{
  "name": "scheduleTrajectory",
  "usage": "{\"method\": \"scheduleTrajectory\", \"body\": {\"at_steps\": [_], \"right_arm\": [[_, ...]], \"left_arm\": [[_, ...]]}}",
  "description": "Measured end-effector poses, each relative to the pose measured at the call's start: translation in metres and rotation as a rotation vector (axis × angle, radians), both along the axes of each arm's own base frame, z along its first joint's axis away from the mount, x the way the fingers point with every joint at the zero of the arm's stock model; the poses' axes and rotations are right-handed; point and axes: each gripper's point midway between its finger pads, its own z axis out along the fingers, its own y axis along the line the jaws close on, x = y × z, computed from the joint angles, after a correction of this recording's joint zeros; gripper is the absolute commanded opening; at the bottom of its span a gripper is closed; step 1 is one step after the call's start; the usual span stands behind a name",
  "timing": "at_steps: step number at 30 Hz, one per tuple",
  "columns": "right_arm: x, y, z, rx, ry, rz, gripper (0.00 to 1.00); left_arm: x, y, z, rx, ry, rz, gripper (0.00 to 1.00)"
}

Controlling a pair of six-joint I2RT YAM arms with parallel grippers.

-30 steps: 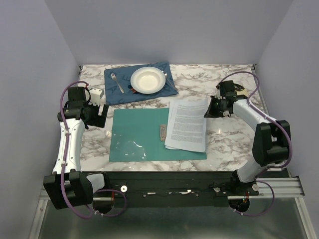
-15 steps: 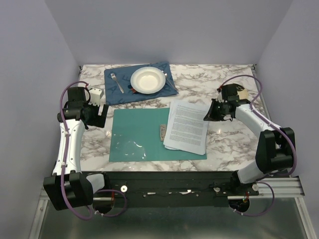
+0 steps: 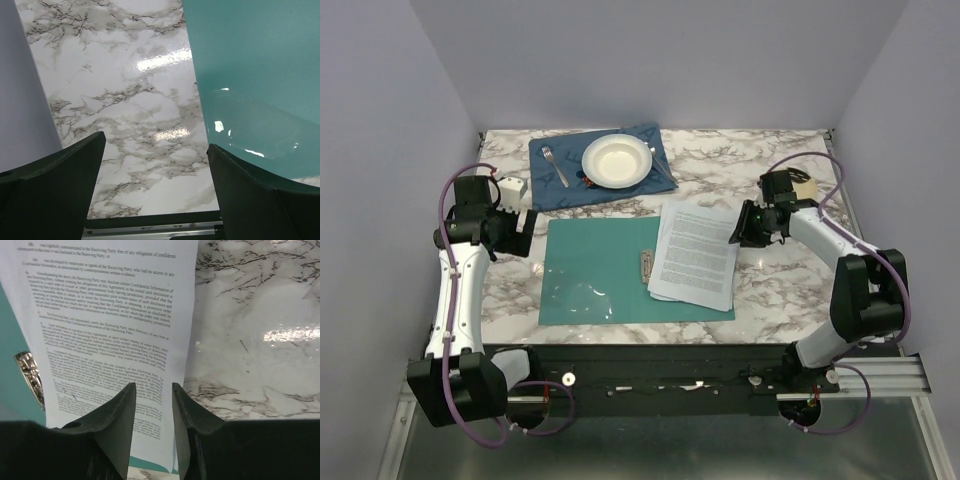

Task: Put the files into the folder

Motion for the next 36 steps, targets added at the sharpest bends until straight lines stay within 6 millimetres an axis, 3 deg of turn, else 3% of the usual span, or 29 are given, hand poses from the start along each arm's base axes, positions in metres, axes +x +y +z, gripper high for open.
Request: {"method": "scheduleTrajectory", "body": {"at_steps": [7, 12, 15, 19, 24, 29, 36], "right_arm": [[-0.007, -0.007, -0.039, -0.049, 0.109, -0.016, 0.42], [-0.011, -0.01, -0.055, -0.069, 0.153, -0.022, 0.38], [-0.01, -0.011, -0.055, -0.071, 0.15, -0.022, 0.3], [-0.008, -0.01, -0.054, -0.07, 0.142, -0.022, 0.11], [-0.007, -0.01, -0.054, -0.064, 0.127, -0.021, 0.01], [-0.01, -0.009, -0.044, -0.055, 0.101, -0.02, 0.01], [-0.012, 0.001, -0.006, 0.013, -0.005, 0.006, 0.01]], "left_arm": [[-0.003, 0.0, -0.003, 0.004, 0.004, -0.004, 0.99], [-0.004, 0.0, -0.005, 0.005, 0.007, -0.005, 0.99], [-0.003, 0.0, -0.005, 0.007, 0.004, -0.005, 0.99], [-0.003, 0.0, -0.005, 0.007, 0.004, -0.005, 0.99], [-0.003, 0.0, -0.005, 0.007, 0.004, -0.005, 0.99], [-0.004, 0.0, -0.006, 0.006, 0.009, -0.005, 0.99], [-0.004, 0.0, -0.007, 0.005, 0.009, -0.005, 0.99]]}}
